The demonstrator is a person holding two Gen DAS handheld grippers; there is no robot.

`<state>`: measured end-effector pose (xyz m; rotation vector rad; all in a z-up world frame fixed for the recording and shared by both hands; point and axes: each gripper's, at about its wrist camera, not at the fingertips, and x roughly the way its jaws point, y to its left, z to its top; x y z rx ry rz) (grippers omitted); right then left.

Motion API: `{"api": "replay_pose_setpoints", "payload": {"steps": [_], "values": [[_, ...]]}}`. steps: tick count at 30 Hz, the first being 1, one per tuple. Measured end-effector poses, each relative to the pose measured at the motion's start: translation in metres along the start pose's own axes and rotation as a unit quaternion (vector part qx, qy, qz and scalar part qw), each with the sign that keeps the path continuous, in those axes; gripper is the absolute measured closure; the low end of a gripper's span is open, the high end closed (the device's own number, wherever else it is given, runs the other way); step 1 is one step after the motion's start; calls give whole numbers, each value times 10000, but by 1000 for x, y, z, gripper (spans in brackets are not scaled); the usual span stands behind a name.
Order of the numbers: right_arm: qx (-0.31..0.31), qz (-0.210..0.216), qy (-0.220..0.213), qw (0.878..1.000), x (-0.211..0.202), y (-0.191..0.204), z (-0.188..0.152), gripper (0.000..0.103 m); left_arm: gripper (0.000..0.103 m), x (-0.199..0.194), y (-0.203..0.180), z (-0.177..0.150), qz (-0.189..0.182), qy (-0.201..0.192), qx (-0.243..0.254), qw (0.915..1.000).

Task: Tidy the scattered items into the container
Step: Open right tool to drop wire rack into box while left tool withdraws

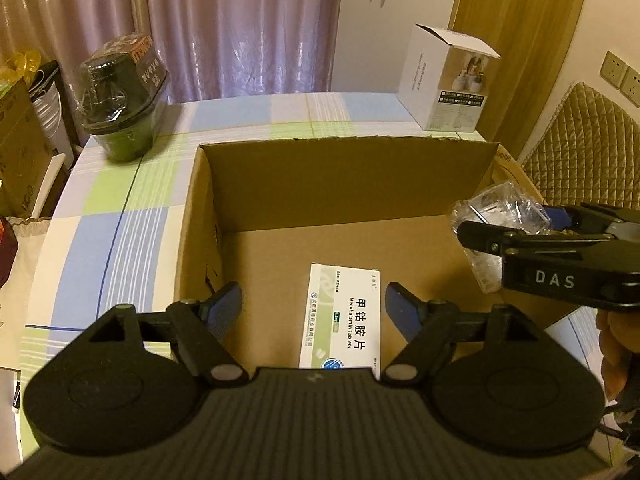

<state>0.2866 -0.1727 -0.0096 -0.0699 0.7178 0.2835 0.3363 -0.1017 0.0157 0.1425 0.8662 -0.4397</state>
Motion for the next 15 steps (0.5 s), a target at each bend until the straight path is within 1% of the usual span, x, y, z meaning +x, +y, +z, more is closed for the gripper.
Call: {"api": "replay_pose_setpoints", "payload": {"steps": [1,3,4,5,11,15], "values": [[-32,-2,18,10000,1,1,1,33,27,-1,0,0,-4,-7,-9,10000],[-95,-7,1,10000,3,4,1,7,26,-3,0,0,5,-18,-24,10000],[-100,0,-110,9999,0,5,1,0,26,-4,0,-1,7,-22,-17,10000],[-126,53,-177,9998,-1,5,1,0,26,-5,0,-1,7,-28,-6,10000],[-143,-7,-112,9998,-6,7,5,0,24,-12,4,-8,50,-37,-63,10000],[-188,-52,-71,9998,-15,7,3,0,20,-22,7,-15,60,-59,-123,9999]]}}
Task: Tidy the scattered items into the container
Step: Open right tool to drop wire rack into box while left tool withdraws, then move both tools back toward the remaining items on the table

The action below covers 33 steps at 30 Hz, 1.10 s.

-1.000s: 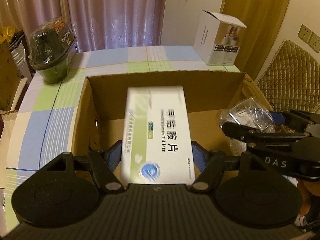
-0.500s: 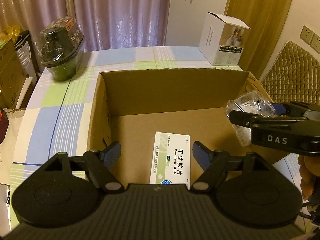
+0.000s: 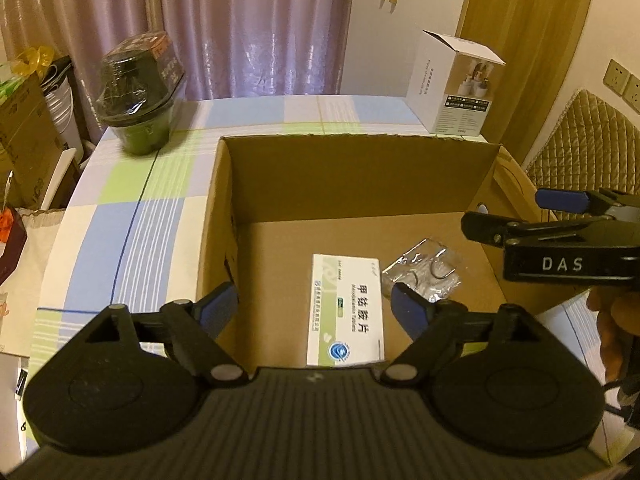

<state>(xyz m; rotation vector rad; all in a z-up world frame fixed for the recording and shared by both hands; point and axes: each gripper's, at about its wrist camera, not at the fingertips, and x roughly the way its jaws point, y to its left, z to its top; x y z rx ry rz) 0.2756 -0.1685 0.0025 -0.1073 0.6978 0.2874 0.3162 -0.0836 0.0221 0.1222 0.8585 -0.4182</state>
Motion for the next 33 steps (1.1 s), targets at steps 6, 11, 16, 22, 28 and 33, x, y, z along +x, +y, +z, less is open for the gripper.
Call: {"api": "replay_pose_setpoints", "payload": {"steps": [6,11,16,22,28,33], "values": [[9,-52,-13,10000,-24,3,-2,0,14,-25,3,-11,-43,-59,-36,10000],[22,-75,-31,10000,-48,9,-2,0,11,-49,4,-21,-27,-134,-136,9998],[42,-35,-65,10000,-78,18,-7,0,8,-75,5,-35,-33,-179,-210,9996],[75,-72,11,9999,-111,27,-22,0,5,-102,0,-58,-91,-166,-259,9995],[358,-161,144,9991,-143,33,-42,0,3,-125,-7,-84,-237,-83,-457,9986],[412,-218,155,9988,-170,40,-61,0,1,-146,-12,-108,-215,-59,-546,9983]]}}
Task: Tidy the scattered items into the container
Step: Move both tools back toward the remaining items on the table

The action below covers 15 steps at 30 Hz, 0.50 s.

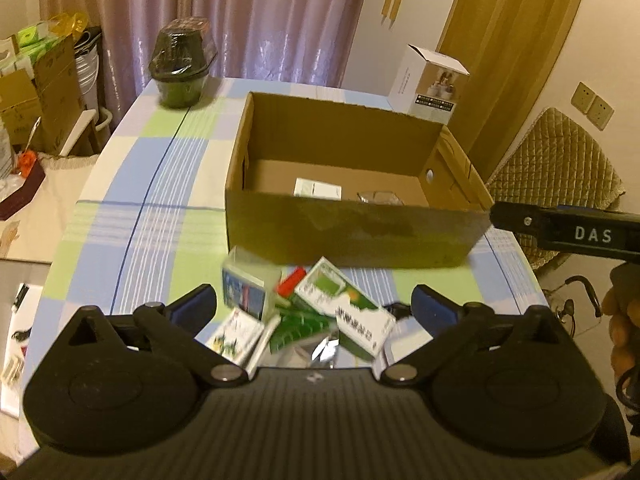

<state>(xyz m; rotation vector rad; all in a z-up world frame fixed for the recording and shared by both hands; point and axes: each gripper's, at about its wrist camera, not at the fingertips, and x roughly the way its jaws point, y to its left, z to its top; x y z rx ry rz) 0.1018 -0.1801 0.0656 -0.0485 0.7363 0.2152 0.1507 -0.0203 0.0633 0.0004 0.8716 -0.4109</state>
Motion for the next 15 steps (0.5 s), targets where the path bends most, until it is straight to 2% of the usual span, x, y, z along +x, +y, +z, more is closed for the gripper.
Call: {"api": "replay_pose_setpoints", "payload": {"steps": [6,15], "values": [[155,-15,135,9998,-22,3,-26,0,1,-22,-2,-25,63,49,60,9999],[168,-14,317,9994,-33,11,-50,0,1,-37,6,-50,138,143,60,9998]]}}
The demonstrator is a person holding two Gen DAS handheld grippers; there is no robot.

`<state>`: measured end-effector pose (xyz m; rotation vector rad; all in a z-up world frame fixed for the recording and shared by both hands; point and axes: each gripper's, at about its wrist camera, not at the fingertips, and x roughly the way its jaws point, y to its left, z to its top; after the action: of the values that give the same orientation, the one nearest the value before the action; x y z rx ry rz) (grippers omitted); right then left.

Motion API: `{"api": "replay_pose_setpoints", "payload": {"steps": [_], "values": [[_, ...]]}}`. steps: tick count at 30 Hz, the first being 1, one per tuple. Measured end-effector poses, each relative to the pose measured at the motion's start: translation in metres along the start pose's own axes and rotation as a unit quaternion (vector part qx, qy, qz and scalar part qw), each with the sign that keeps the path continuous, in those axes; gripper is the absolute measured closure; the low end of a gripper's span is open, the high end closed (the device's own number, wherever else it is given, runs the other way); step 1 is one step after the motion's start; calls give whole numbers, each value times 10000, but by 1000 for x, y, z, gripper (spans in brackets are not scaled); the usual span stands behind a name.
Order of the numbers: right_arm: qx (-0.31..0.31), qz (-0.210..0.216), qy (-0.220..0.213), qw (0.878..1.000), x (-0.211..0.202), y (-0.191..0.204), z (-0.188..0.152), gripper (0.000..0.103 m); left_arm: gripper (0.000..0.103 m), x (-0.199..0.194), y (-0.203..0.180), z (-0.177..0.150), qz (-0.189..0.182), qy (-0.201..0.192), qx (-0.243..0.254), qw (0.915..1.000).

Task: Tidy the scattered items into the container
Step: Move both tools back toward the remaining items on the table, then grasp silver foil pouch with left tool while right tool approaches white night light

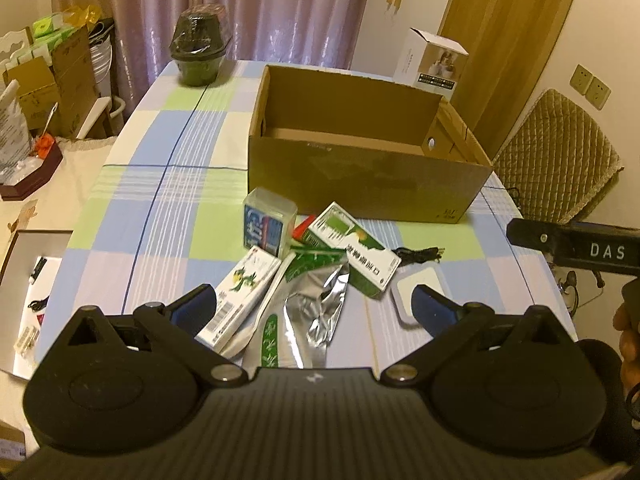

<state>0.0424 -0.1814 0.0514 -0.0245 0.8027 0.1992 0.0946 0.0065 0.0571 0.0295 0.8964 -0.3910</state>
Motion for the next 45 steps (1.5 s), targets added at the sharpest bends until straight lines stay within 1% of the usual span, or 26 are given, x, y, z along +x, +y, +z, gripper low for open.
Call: {"api": "replay_pose_setpoints", "payload": {"steps": [7,18,23,27,34,39,40,43,45], "values": [[50,-33,124,9999,-1,-1,-14,0,1,-6,5,-10,96,27,81,9999],[70,-55,296,9995,3,-9,-28,0,1,-4,10,-16,156,124,154,9997],[130,-52,325,9994,5,-15,-38,0,1,-1,11,-19,207,185,263,9993],[105,-59,461,9989,11,-17,-48,0,1,2,13,-20,210,214,327,9990],[7,-9,605,9982,25,-13,-57,0,1,18,21,-22,225,381,400,9982],[-167,26,563,9983,35,-6,-61,0,1,31,29,-23,178,521,449,9975],[-202,35,563,9982,37,-5,-62,0,1,34,31,-23,133,553,473,9973],[-229,84,616,9978,45,-1,-64,0,1,40,37,-23,-155,614,551,9965],[-241,100,643,9976,49,1,-65,0,1,46,42,-23,-171,713,680,9950]]}}
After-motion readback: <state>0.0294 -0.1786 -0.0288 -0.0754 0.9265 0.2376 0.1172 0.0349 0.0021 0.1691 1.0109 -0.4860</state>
